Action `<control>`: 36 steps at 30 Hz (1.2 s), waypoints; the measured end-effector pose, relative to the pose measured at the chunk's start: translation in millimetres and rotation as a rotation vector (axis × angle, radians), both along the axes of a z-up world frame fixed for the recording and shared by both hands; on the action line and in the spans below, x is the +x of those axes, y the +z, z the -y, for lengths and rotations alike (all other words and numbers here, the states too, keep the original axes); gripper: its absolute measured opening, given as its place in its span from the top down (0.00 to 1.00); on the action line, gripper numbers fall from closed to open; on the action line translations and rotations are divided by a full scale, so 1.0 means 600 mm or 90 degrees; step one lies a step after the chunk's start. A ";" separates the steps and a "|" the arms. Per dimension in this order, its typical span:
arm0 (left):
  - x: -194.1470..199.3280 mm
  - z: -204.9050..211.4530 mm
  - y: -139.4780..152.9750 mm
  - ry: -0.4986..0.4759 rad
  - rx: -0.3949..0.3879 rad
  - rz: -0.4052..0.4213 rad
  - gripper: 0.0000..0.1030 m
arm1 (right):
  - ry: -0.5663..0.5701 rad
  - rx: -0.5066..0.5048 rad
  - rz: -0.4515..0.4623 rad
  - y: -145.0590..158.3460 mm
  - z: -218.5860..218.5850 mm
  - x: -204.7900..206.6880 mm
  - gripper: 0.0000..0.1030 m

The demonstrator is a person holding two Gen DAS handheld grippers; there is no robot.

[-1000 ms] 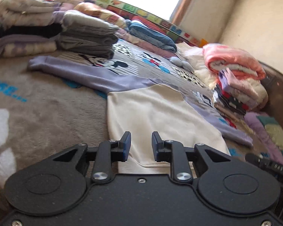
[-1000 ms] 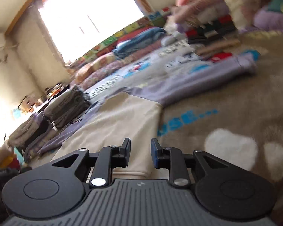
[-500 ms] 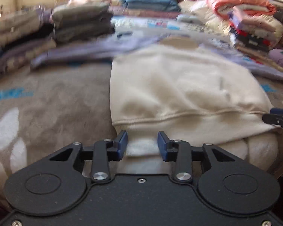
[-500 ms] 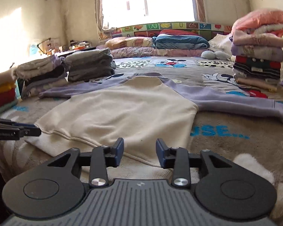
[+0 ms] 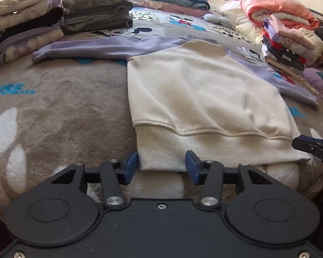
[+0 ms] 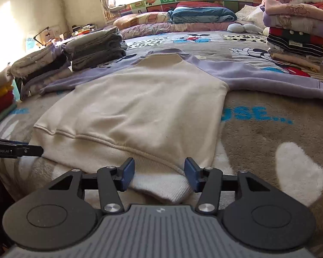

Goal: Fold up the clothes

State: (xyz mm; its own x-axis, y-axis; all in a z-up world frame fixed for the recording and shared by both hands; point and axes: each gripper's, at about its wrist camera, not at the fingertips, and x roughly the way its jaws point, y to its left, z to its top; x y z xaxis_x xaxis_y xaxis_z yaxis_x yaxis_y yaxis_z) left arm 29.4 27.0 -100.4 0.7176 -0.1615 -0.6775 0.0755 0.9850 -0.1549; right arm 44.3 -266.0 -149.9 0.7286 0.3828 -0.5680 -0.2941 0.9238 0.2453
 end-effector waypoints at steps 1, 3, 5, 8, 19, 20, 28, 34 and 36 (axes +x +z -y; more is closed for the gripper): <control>-0.004 0.003 0.009 0.001 -0.004 0.013 0.55 | 0.000 0.031 0.011 0.005 0.007 -0.005 0.50; -0.011 0.010 0.028 -0.001 -0.008 0.038 0.55 | -0.016 0.055 0.028 0.013 0.018 -0.007 0.49; -0.016 0.021 0.055 -0.006 -0.005 0.063 0.55 | -0.033 0.070 0.045 0.021 0.028 -0.006 0.49; -0.011 0.037 0.101 -0.018 -0.023 0.094 0.55 | -0.047 0.084 0.071 0.034 0.041 0.001 0.50; 0.150 0.076 0.165 -0.037 -0.005 0.135 0.55 | -0.038 0.032 0.150 0.075 0.045 0.112 0.50; 0.176 0.074 0.154 -0.035 -0.003 0.123 0.55 | -0.038 0.033 0.147 0.074 0.046 0.129 0.50; 0.328 0.061 0.085 -0.047 0.020 0.061 0.56 | -0.027 -0.008 0.102 0.068 0.041 0.270 0.50; 0.415 0.101 0.073 -0.129 0.029 0.050 0.67 | 0.052 -0.050 0.096 0.089 0.000 0.368 0.51; 0.443 0.120 0.065 -0.155 0.034 0.041 0.71 | 0.094 -0.065 0.088 0.086 -0.020 0.399 0.54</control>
